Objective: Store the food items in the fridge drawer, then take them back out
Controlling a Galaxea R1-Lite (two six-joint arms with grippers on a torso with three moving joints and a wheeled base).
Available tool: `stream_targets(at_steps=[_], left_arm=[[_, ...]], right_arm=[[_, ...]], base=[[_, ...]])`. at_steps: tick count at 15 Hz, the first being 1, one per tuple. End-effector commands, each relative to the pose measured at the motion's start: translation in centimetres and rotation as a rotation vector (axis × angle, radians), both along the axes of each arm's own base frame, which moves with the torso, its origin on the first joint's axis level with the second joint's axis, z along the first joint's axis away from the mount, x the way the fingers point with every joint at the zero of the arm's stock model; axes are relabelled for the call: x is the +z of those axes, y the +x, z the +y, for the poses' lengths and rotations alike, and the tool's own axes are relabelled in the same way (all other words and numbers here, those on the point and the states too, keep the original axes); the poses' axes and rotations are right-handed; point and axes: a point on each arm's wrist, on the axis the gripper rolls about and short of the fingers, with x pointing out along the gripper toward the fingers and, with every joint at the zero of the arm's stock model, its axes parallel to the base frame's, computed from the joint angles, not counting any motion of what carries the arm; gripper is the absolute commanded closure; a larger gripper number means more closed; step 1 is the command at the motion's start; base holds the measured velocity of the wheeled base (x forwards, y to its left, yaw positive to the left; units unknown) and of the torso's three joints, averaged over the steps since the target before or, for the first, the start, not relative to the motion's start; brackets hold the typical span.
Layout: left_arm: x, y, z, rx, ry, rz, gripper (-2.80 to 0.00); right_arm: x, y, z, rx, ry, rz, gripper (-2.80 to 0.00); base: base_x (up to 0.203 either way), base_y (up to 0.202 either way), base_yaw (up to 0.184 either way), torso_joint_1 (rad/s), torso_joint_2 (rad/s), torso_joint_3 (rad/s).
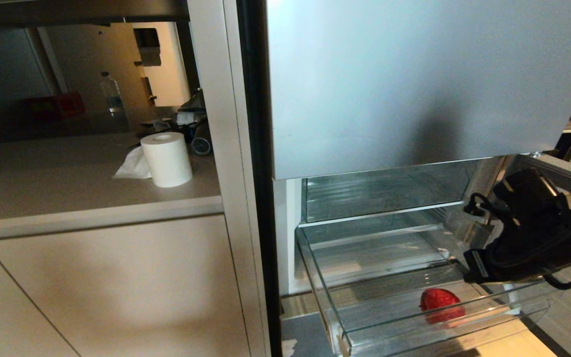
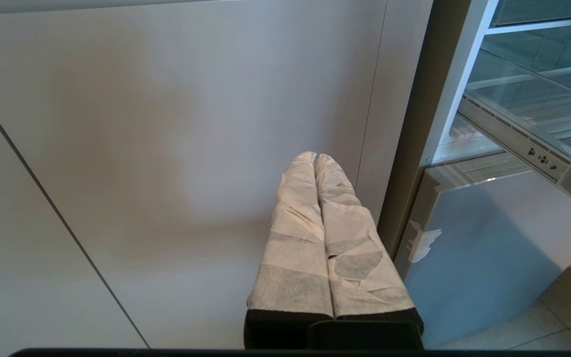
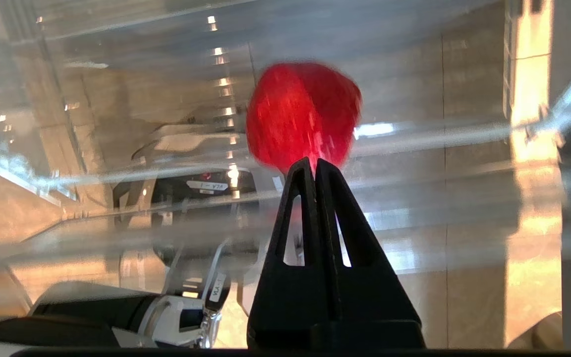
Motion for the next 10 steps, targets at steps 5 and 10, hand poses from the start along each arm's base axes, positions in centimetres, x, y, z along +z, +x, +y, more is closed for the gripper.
stream_targets(at_steps=[5,10], left_arm=[[0.0,0.0,0.0,0.0,0.0,0.003,0.0],[0.0,0.0,0.0,0.0,0.0,0.003,0.0]], right_arm=[[-1.8,2.8,0.6,0.006,-0.014,0.105,-2.8],[-3.4,4.8,0.9,0.01,-0.021,0.142,-2.8]], base=[[0.0,0.0,0.0,0.0,0.0,0.0],[0.0,0.0,0.0,0.0,0.0,0.0]])
